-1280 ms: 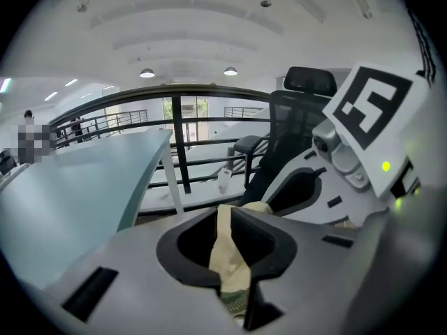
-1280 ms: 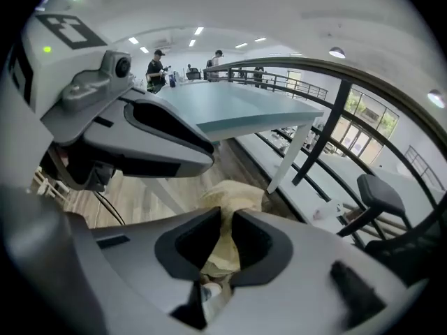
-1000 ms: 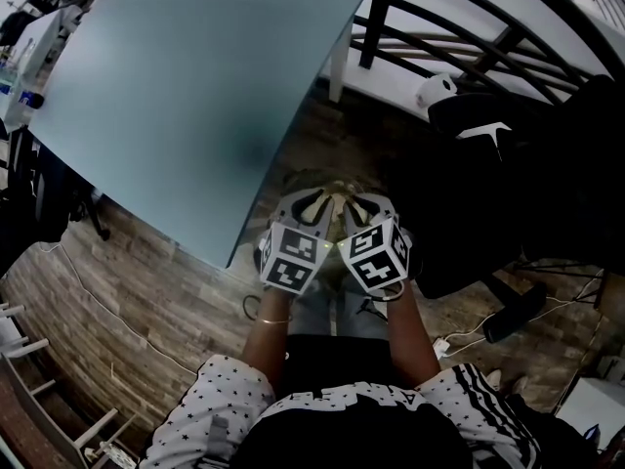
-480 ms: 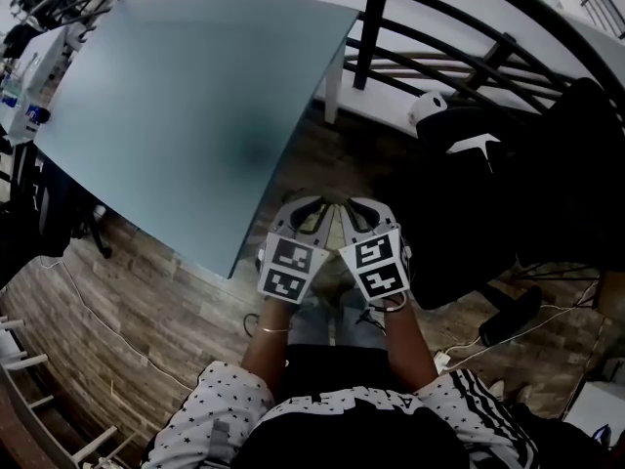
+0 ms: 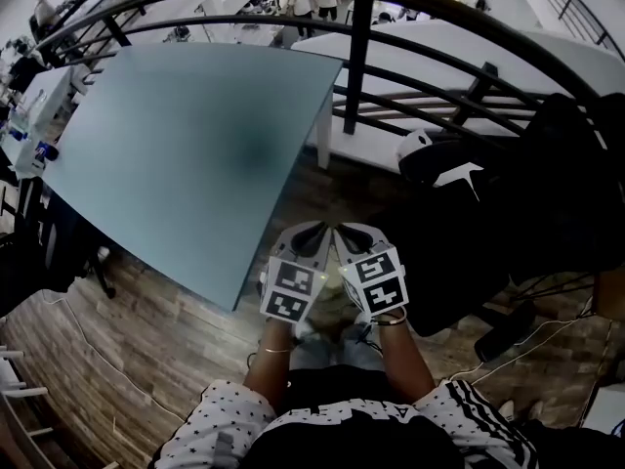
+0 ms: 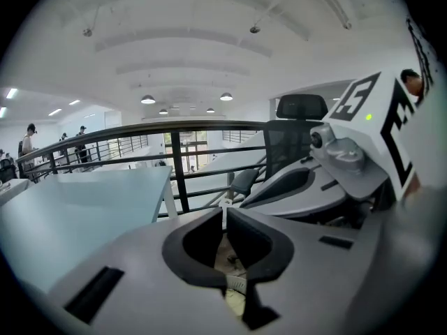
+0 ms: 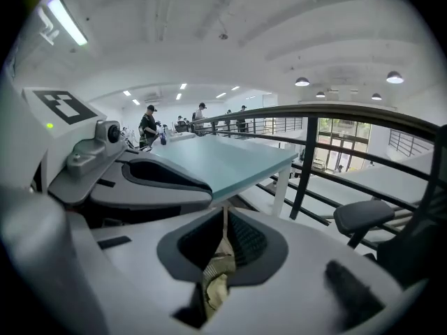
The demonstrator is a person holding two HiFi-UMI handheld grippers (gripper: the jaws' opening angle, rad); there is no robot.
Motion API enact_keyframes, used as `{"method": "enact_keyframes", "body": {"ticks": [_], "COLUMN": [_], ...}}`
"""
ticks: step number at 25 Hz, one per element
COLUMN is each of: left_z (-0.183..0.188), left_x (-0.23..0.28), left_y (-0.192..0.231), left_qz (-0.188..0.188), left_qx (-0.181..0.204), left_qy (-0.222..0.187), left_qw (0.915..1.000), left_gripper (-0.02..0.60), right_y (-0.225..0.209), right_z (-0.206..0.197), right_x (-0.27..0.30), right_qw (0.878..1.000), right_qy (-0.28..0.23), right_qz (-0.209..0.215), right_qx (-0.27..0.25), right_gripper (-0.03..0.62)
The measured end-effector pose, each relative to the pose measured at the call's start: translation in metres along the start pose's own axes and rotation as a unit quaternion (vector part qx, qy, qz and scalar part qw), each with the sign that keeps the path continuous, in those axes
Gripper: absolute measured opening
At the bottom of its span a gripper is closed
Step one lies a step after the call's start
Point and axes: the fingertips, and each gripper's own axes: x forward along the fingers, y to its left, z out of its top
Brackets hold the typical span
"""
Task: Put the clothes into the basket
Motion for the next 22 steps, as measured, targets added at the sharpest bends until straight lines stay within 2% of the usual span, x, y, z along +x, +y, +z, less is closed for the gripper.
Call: {"method": "enact_keyframes", "body": {"ticks": [3, 10, 15, 22], "left_z": [0.018, 0.058, 0.080, 0.110], "left_x": [-0.005, -0.018, -0.028, -0.044], "left_y": [0.001, -0.001, -0.001, -0.006], "left_qz": [0.002, 0.003, 0.002, 0.011], "left_qx": [-0.007, 0.007, 0.010, 0.034], "left_qy": [-0.022, -0.061, -0.081, -0.107], "left_qw": [0.9997, 0.9981, 0.9967, 0.9936], "left_gripper": [0.025, 0.015, 0.015, 0.014], "right_y": [-0.001, -0.013, -0.016, -0.023], "right_z": [0.013, 0.043, 0.068, 0.106], "right_x": [-0.008, -0.030, -0.048, -0.077], "right_qw": [1.000, 0.997, 0.991, 0.982], "right_qy": [-0.018, -0.060, -0.114, -0.179], "right_qz": [0.001, -0.021, -0.017, -0.041], "right_qx": [0.020, 0.048, 0.067, 0.044], "right_gripper": [0.034, 0.029, 0.028, 0.026]}}
